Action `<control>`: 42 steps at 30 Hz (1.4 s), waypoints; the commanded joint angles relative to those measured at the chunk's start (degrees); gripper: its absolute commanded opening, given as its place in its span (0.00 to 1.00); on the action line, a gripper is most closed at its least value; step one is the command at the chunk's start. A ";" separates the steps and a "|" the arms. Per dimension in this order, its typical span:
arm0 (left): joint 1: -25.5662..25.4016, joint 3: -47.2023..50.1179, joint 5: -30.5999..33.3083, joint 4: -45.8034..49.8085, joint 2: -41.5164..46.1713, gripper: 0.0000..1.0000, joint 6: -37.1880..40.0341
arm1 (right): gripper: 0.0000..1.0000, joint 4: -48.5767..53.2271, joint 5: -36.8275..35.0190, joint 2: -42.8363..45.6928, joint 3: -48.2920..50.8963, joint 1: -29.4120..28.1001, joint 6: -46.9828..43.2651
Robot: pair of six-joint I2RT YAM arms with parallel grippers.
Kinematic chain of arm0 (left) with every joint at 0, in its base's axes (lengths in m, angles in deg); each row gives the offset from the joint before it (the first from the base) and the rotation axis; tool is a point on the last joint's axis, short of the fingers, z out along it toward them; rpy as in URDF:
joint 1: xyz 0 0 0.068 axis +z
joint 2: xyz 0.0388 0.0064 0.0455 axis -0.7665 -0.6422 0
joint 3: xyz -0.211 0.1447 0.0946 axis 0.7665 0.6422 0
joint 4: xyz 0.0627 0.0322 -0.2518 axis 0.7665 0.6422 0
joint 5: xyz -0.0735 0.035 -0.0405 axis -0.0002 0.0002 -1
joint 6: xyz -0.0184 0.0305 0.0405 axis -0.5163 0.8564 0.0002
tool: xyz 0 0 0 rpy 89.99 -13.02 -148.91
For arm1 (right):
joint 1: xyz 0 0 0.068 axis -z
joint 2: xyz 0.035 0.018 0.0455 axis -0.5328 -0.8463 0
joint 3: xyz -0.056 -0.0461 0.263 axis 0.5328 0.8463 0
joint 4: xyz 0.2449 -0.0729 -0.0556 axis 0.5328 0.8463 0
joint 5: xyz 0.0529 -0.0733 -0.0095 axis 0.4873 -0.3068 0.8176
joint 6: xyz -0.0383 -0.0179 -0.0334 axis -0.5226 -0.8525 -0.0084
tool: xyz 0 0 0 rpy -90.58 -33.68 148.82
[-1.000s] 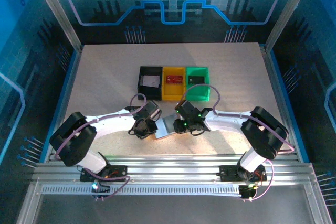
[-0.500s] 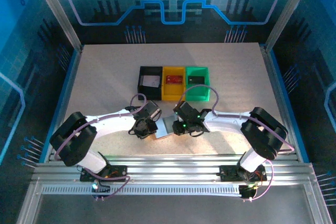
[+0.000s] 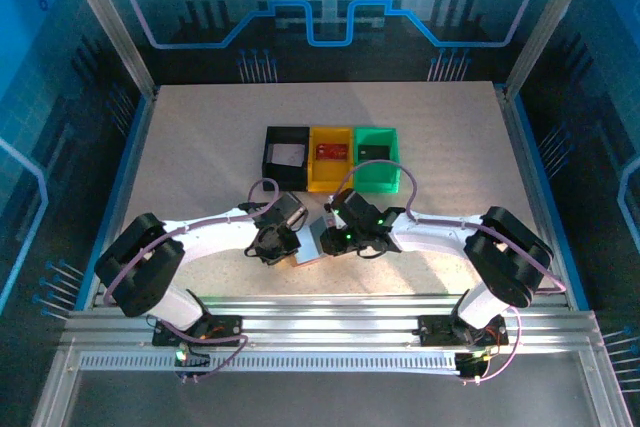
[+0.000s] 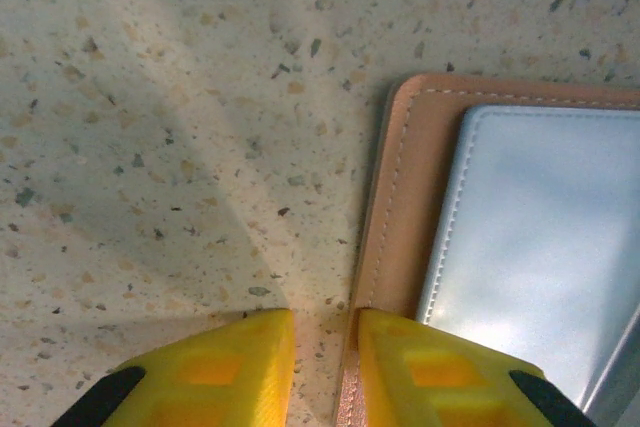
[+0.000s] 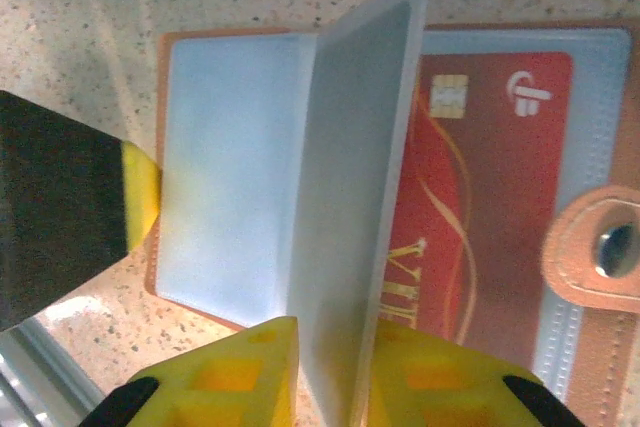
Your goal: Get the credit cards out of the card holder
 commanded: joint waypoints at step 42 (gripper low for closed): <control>5.75 5.67 1.30 6.79 19.77 0.30 2.57 | 0.34 -9.16 6.59 -6.48 -3.94 -5.26 0.07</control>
